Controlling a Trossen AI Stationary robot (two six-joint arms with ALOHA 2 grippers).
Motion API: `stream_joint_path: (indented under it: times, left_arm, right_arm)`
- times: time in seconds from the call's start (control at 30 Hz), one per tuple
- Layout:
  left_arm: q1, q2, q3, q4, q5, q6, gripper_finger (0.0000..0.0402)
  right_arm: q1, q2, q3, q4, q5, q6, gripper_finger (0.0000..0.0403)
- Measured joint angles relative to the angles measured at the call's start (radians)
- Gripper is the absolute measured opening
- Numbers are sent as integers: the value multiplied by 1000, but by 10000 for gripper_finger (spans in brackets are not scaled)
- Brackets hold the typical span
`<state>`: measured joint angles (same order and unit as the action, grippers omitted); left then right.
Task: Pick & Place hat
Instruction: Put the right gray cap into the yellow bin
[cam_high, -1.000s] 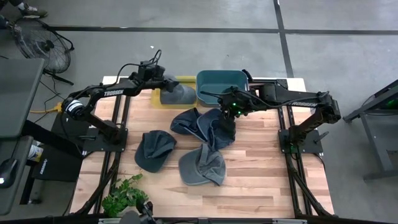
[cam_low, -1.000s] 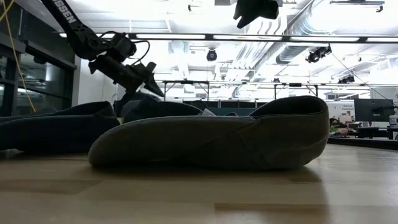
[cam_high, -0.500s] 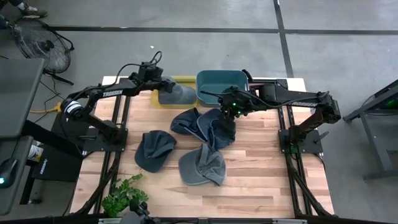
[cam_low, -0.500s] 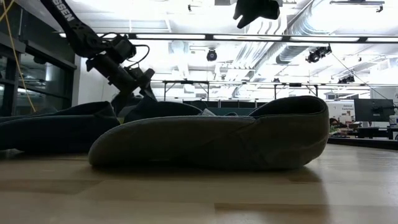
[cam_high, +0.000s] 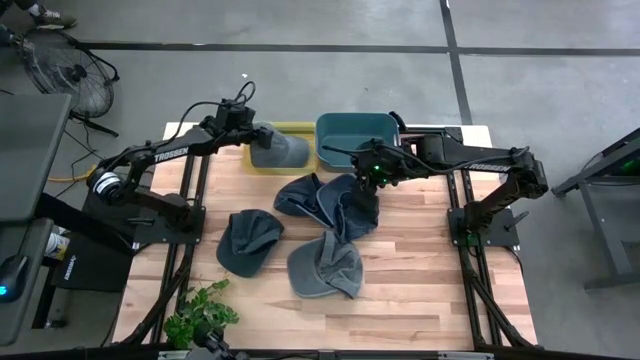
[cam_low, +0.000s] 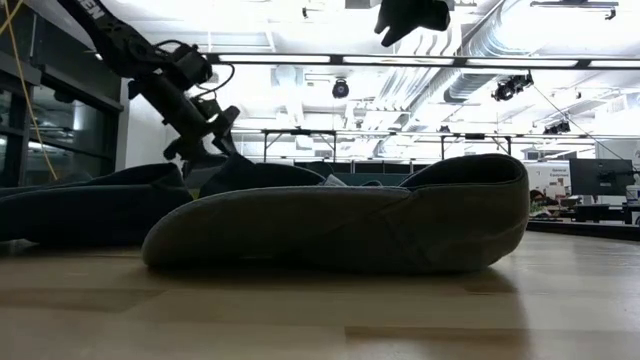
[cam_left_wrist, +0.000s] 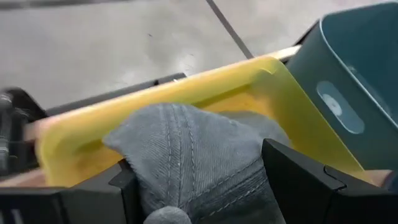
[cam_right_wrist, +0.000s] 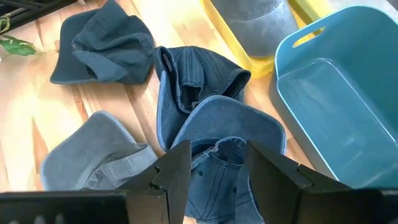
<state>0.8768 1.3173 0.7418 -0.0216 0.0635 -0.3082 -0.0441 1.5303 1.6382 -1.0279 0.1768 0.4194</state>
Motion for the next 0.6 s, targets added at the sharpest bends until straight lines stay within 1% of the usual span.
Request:
stream_joint_path:
  times: [0.07,0.17,0.33,0.4,0.47,0.6]
  left_arm:
    - [0,-23,0,4,-19,25,260]
    - [0,-55,0,17,-19,49,260]
    - [0,-105,0,10,30,50,260]
    - [0,-116,0,-24,26,46,260]
    - [0,-119,0,-65,-5,42,260]
    - [0,-118,0,-132,-101,43,260]
  right_arm:
    - [0,0,0,0,3,0,149]
    - [0,0,0,0,16,4,149]
    - [0,0,0,0,20,18,149]
    - [0,0,0,-2,24,27,149]
    - [0,0,0,-5,28,27,149]
    - [0,0,0,-5,30,27,149]
